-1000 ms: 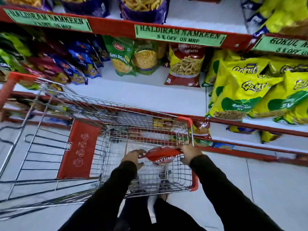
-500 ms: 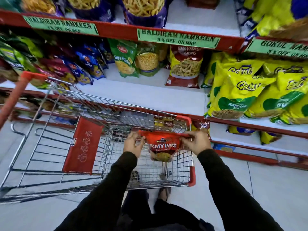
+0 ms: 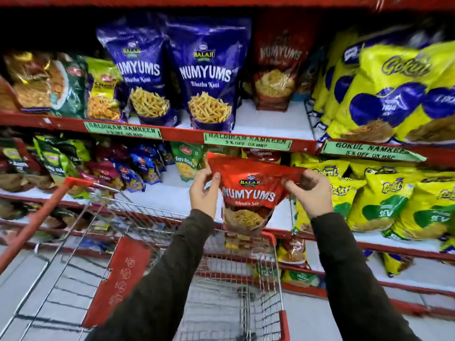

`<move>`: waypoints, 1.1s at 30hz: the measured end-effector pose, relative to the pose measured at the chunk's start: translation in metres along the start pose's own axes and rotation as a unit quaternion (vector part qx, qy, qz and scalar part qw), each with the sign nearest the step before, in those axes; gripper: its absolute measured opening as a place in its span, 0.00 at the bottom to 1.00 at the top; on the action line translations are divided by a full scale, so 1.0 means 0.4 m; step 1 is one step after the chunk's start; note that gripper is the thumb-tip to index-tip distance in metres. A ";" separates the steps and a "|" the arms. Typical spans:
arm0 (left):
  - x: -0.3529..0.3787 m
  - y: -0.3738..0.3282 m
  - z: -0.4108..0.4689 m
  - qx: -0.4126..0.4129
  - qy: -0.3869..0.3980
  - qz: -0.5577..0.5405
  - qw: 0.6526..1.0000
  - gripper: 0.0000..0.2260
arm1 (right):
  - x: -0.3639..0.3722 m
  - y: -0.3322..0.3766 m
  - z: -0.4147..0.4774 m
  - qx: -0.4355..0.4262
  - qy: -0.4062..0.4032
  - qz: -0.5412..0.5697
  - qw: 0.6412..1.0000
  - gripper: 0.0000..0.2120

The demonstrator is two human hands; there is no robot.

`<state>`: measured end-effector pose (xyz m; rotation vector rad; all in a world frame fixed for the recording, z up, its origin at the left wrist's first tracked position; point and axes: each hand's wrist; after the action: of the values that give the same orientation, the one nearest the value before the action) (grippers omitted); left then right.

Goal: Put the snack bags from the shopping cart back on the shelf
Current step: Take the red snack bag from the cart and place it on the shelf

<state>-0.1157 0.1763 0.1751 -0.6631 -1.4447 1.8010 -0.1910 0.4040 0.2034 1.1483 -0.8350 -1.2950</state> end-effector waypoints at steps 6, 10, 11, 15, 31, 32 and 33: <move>0.133 -0.195 0.145 0.060 -0.006 -0.065 0.996 0.04 | -0.039 0.173 0.142 -0.064 -0.079 0.119 0.988 0.03; 0.216 -0.289 0.246 0.053 -0.006 -0.080 0.995 0.10 | -0.072 0.272 0.247 -0.100 -0.097 0.127 0.982 0.01; 0.236 -0.306 0.271 0.058 -0.002 -0.079 0.995 0.10 | -0.080 0.293 0.272 -0.104 -0.097 0.123 0.982 0.02; 0.311 -0.357 0.364 0.058 -0.021 -0.064 0.996 0.12 | -0.101 0.356 0.369 -0.101 -0.101 0.102 0.985 0.06; 0.520 -0.381 0.525 -0.001 -0.138 -0.127 0.982 0.11 | -0.046 0.350 0.679 -0.020 -0.239 0.007 0.971 0.15; 0.531 -0.371 0.530 -0.007 -0.144 -0.142 0.979 0.11 | -0.034 0.337 0.685 -0.016 -0.240 0.017 0.970 0.15; 0.538 -0.361 0.534 -0.012 -0.145 -0.159 0.977 0.12 | -0.024 0.323 0.688 -0.013 -0.238 0.021 0.971 0.16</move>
<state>-0.3785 0.2351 0.3761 -0.1667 -1.6586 1.6741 -0.4168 0.3555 0.4013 0.8001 -1.1787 -1.5686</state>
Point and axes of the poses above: each hand's wrist, its own z-axis towards the middle knuckle, its own x-axis out of the palm, y = z × x
